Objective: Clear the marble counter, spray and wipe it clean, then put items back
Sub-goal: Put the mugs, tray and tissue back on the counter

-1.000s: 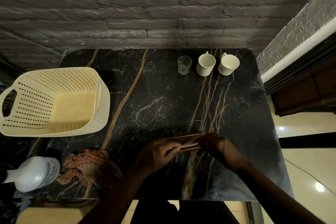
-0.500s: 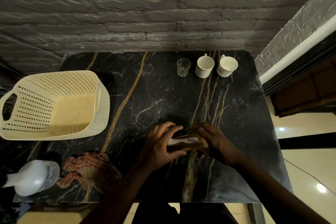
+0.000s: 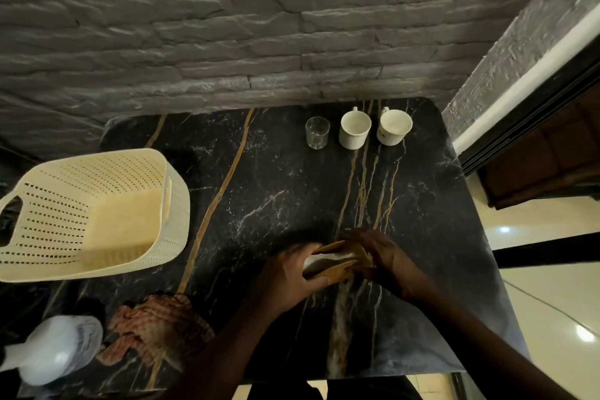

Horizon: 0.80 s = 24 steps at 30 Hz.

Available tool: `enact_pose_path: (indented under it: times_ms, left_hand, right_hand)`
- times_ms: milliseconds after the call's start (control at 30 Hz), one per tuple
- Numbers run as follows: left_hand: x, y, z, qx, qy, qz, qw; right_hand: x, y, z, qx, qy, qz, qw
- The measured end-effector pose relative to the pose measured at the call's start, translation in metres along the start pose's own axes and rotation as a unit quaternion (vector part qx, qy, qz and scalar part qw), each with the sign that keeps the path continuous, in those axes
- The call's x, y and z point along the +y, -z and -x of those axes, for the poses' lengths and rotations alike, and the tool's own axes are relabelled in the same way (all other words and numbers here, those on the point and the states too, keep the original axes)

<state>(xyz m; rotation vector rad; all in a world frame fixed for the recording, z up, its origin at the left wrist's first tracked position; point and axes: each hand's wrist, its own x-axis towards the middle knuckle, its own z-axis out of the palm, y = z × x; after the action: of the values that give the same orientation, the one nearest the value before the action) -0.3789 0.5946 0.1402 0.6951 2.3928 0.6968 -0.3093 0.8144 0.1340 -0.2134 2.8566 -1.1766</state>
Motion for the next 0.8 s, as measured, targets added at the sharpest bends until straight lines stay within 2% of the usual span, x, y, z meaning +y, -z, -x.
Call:
enact_pose_path:
  times_ms: [167, 267, 367, 467, 533, 667, 800]
  left_hand:
    - [0.035, 0.006, -0.024, -0.007, 0.062, 0.025, 0.998]
    - [0.067, 0.003, -0.047, -0.005, 0.067, 0.04, 0.997]
    - [0.099, -0.002, -0.069, 0.034, 0.076, 0.041, 0.996]
    - [0.134, -0.012, -0.097, 0.054, 0.077, 0.047, 0.994]
    - [0.155, -0.022, -0.115, 0.062, 0.049, 0.06, 0.995]
    - [0.191, -0.043, -0.154, 0.03, 0.01, 0.088, 0.996]
    - [0.206, -0.051, -0.194, 0.0, 0.023, 0.147, 0.989]
  right_hand:
    - [-0.013, 0.015, 0.006, 0.104, -0.091, 0.024, 0.99]
    - [-0.006, 0.022, 0.004, 0.162, -0.149, 0.001, 0.975]
    - [0.009, 0.027, -0.005, 0.21, -0.221, -0.107, 0.946]
    - [0.02, 0.046, -0.015, 0.25, -0.243, -0.246, 0.904]
    - [0.031, 0.064, -0.019, 0.252, -0.255, -0.285, 0.889]
    - [0.069, 0.097, -0.027, 0.273, -0.306, -0.267, 0.872]
    - [0.099, 0.131, -0.05, 0.293, -0.313, -0.156, 0.89]
